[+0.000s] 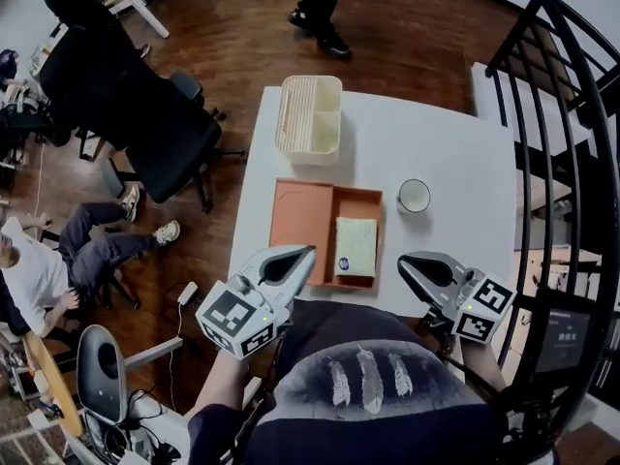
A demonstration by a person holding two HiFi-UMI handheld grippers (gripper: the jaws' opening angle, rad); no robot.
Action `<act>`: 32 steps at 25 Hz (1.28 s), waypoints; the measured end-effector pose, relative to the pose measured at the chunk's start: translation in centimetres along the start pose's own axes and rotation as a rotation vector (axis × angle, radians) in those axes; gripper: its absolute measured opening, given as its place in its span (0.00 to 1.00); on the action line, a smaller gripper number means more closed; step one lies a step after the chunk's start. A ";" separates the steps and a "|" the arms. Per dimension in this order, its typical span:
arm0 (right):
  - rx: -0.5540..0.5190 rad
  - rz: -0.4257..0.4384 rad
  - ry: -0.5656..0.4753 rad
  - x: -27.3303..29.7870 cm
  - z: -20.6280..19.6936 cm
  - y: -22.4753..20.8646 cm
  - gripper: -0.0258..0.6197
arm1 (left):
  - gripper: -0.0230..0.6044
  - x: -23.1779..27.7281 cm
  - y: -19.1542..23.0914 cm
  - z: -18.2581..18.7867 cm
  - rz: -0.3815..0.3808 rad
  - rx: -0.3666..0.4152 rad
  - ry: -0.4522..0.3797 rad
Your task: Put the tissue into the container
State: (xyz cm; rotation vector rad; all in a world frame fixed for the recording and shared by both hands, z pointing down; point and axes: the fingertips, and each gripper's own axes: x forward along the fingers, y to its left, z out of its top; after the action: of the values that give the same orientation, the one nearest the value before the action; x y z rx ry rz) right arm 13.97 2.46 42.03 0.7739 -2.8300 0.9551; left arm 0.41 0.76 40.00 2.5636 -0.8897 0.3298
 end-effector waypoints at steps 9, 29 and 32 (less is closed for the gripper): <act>-0.002 -0.012 -0.005 2.9 -0.1 2.7 0.05 | 0.06 -2.0 -0.4 -2.0 -0.043 -0.010 0.053; -0.014 -0.073 -0.033 5.7 -0.9 4.0 0.05 | 0.06 -3.0 0.7 -2.1 -0.086 0.049 0.052; -0.014 -0.082 -0.028 5.8 -0.7 3.6 0.05 | 0.06 -2.6 0.8 -1.9 -0.090 0.046 0.047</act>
State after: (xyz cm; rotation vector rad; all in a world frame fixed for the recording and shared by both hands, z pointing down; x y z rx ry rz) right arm 7.16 2.76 41.83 0.9002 -2.8007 0.9189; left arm -2.28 2.41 41.02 2.6172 -0.7551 0.3869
